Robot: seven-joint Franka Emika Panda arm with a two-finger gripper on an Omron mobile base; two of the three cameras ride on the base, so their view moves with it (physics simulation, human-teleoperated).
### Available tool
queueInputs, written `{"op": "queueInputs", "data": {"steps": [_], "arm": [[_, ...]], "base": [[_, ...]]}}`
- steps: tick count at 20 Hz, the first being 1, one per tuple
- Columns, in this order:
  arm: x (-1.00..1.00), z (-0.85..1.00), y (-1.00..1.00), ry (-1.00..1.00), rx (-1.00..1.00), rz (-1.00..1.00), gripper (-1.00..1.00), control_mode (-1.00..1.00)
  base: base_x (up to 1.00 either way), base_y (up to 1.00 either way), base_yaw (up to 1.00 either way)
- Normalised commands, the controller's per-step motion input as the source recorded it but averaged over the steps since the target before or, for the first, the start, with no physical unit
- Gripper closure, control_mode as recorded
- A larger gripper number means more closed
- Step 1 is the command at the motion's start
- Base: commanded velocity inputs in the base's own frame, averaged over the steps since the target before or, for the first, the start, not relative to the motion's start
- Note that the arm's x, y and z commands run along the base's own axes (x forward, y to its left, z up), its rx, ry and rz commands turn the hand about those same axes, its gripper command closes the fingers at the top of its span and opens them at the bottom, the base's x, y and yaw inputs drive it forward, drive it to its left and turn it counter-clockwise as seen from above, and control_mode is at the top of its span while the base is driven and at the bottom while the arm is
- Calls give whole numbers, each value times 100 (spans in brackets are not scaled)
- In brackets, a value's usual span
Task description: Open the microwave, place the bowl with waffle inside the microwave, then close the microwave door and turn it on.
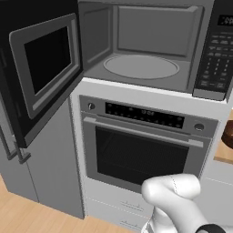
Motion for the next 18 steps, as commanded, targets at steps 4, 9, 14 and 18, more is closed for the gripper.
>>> {"op": "queueInputs", "data": {"steps": [4, 9, 14, 18], "arm": [[62, -53, -46, -3, 0, -19, -100, -100], [37, -16, -78, 2, 15, -1, -100, -100], [36, -11, -73, 12, 11, -1, -100, -100], [52, -35, -61, 17, 16, -7, -100, -100]], "base": [[0, 0, 0], [0, 0, 0], [0, 0, 0], [0, 0, 0]]}}
